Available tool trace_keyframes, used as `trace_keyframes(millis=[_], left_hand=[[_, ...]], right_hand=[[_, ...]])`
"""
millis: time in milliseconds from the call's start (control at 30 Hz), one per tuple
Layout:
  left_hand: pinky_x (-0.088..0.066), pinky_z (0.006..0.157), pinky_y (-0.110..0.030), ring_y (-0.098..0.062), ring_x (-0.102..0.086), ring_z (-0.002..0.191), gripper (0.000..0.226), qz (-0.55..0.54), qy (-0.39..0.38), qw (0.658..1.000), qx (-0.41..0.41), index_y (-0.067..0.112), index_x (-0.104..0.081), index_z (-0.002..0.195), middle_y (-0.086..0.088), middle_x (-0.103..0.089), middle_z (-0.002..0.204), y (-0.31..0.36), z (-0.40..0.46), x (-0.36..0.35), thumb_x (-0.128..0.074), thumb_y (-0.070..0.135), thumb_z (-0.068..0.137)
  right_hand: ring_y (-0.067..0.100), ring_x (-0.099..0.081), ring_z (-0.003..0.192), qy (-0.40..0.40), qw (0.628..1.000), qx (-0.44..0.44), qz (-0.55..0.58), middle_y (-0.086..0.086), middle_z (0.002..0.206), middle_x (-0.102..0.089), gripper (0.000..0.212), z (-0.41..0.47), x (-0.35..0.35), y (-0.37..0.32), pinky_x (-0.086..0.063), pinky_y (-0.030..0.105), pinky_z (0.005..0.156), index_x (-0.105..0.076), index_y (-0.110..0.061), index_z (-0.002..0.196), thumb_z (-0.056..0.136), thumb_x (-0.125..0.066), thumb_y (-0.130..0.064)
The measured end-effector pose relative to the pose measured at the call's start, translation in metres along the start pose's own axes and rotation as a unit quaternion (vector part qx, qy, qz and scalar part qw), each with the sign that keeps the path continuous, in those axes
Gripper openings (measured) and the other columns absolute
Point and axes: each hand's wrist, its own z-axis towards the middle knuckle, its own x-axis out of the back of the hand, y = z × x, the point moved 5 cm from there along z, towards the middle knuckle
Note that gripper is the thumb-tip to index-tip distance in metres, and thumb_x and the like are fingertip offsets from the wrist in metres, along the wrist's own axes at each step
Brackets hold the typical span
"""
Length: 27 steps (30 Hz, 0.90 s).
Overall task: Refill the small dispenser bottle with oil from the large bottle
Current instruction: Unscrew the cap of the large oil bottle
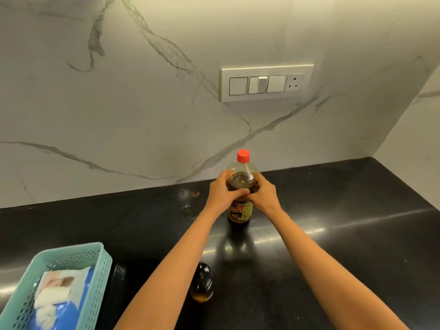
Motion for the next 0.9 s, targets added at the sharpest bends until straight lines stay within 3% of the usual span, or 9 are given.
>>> trace_keyframes(millis=[100, 267, 433, 600, 900], left_hand=[[-0.044, 0.073, -0.006, -0.007, -0.059, 0.098, 0.065, -0.002, -0.022, 1.0, -0.017, 0.014, -0.053, 0.124, 0.0, -0.066, 0.113, 0.017, -0.038, -0.014, -0.084, 0.023, 0.067], [-0.043, 0.077, -0.007, -0.006, -0.059, 0.099, 0.063, -0.006, -0.039, 0.999, -0.033, 0.014, -0.053, 0.124, 0.0, -0.065, 0.115, 0.027, -0.098, -0.033, -0.082, 0.024, 0.069], [-0.051, 0.089, -0.023, -0.011, -0.062, 0.104, 0.063, -0.018, -0.038, 0.999, -0.022, 0.014, -0.055, 0.122, -0.001, -0.066, 0.112, 0.02, -0.145, -0.047, -0.084, 0.024, 0.067], [-0.048, 0.084, -0.008, 0.002, -0.06, 0.099, 0.066, -0.018, -0.022, 1.0, -0.01, 0.016, -0.053, 0.124, 0.006, -0.066, 0.111, 0.017, -0.18, -0.059, -0.084, 0.022, 0.066], [-0.047, 0.1, -0.033, -0.01, -0.057, 0.115, 0.07, -0.01, -0.027, 1.0, 0.009, 0.024, -0.047, 0.129, 0.004, -0.062, 0.121, 0.019, -0.209, -0.069, -0.081, 0.024, 0.069]], right_hand=[[0.013, -0.059, 0.091, -0.014, 1.0, 0.009, -0.017, 0.005, 0.104, -0.067, 0.05, -0.04, 0.026, -0.001, -0.047, 0.022, 0.08, -0.058, -0.008, 0.117, 0.071, -0.078, -0.007], [0.011, -0.059, 0.092, -0.049, 0.997, 0.0, -0.052, -0.003, 0.101, -0.062, 0.05, -0.1, 0.053, -0.002, -0.043, 0.015, 0.077, -0.057, -0.012, 0.117, 0.072, -0.079, -0.017], [0.008, -0.058, 0.096, -0.067, 0.996, -0.011, -0.059, -0.006, 0.104, -0.063, 0.053, -0.146, 0.061, 0.006, -0.041, 0.008, 0.072, -0.056, -0.016, 0.117, 0.071, -0.081, -0.022], [0.011, -0.06, 0.098, -0.085, 0.994, -0.021, -0.06, -0.006, 0.101, -0.063, 0.051, -0.172, 0.065, 0.019, -0.044, 0.015, 0.076, -0.057, -0.016, 0.113, 0.068, -0.082, -0.02], [0.011, -0.057, 0.1, -0.112, 0.992, -0.032, -0.058, 0.002, 0.114, -0.065, 0.062, -0.199, 0.067, 0.025, -0.042, 0.021, 0.083, -0.05, -0.015, 0.124, 0.07, -0.081, -0.017]])
